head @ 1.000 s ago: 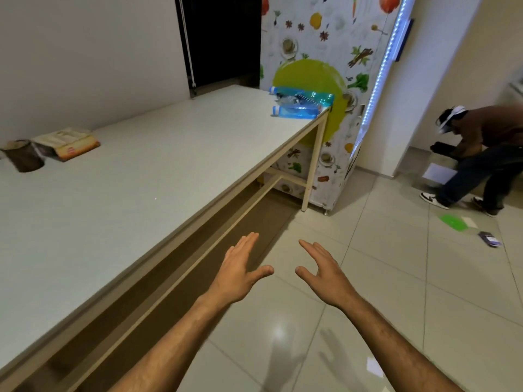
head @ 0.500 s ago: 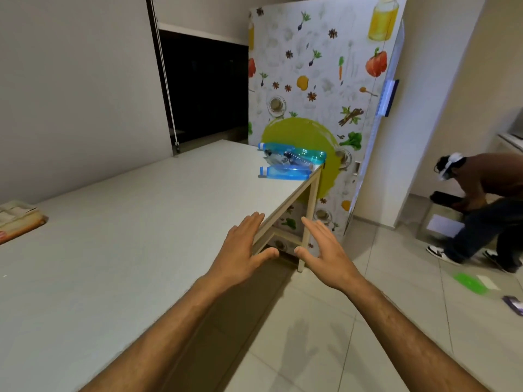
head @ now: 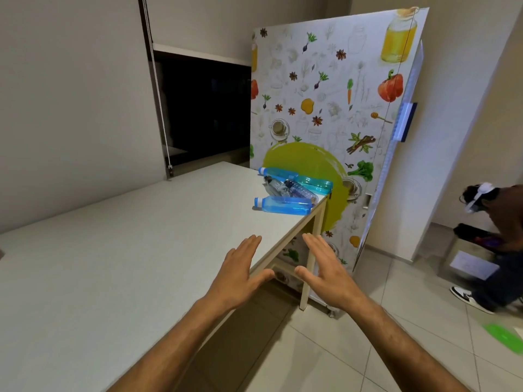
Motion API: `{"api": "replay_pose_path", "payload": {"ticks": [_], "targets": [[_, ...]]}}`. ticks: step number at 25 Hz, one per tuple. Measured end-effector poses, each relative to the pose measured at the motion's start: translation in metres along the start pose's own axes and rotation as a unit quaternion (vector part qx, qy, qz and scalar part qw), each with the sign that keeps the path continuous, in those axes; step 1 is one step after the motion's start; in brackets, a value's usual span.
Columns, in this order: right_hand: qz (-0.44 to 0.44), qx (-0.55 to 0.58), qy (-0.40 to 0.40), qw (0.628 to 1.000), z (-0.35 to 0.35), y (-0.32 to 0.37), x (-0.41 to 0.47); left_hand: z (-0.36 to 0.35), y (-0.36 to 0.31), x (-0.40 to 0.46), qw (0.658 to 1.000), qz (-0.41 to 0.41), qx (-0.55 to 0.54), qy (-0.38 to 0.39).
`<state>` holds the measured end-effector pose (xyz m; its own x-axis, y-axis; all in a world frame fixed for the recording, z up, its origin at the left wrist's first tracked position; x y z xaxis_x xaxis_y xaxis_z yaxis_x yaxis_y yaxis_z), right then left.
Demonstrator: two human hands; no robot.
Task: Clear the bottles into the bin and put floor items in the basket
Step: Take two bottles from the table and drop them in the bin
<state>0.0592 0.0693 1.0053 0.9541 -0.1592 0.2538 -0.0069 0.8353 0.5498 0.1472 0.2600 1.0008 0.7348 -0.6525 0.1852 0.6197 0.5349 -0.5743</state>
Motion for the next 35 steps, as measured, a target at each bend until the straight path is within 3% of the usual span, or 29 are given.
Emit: {"api": "replay_pose_path", "payload": {"ticks": [18, 35], "targets": [[-0.091, 0.012, 0.001, 0.996, -0.031, -0.162, 0.222, -0.066, 0.095, 0.271, 0.997, 0.021, -0.048, 0.063], [-0.009, 0.031, 0.077, 0.996, -0.028, -0.308, 0.397, -0.128, 0.117, 0.467, 0.994, 0.07, -0.088, 0.008]]}}
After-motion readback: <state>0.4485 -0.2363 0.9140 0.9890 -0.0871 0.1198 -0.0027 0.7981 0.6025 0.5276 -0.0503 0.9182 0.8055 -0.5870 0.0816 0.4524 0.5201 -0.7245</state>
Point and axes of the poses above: each hand's wrist, its own x-axis towards the middle knuckle, its own z-axis out of the back of the hand, y = z × x, the point moved 7 cm from there along x, towards the middle knuckle, and after that the axes turned 4 degrees about y, right-handed, at the moved point
